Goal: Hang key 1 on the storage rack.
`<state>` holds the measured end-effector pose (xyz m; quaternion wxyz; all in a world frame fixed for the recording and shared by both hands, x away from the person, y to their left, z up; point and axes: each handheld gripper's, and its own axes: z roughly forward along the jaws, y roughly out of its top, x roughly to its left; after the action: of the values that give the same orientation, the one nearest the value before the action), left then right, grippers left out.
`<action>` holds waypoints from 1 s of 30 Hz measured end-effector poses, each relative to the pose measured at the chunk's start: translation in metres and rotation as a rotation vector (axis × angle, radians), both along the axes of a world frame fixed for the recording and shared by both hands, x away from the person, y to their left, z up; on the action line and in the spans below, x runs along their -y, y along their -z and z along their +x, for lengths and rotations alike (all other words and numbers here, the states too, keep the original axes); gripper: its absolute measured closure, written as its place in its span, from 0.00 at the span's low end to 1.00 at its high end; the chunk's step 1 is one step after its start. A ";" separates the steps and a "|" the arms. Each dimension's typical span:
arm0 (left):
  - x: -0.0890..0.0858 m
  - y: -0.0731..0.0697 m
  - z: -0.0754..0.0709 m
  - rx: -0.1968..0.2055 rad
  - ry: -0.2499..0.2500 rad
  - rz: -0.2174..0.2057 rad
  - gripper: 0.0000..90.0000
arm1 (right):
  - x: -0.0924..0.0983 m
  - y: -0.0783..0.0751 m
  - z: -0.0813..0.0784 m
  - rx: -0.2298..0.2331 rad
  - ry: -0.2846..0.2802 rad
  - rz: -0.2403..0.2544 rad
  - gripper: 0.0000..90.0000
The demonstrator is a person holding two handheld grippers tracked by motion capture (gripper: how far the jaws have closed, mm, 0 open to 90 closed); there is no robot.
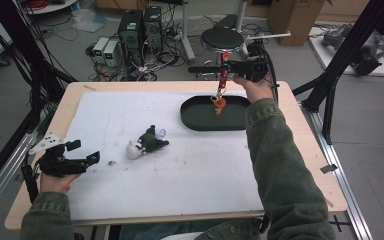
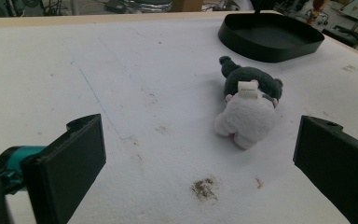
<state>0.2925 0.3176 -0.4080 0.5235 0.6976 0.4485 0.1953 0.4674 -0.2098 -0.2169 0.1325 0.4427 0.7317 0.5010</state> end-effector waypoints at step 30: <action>0.004 0.000 0.003 0.014 0.006 -0.023 0.03 | -0.006 0.015 0.064 -0.010 0.203 0.165 0.84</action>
<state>0.2955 0.3139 -0.4084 0.5352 0.6915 0.4449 0.1935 0.5319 -0.2033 -0.2324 0.1421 0.5264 0.6402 0.5412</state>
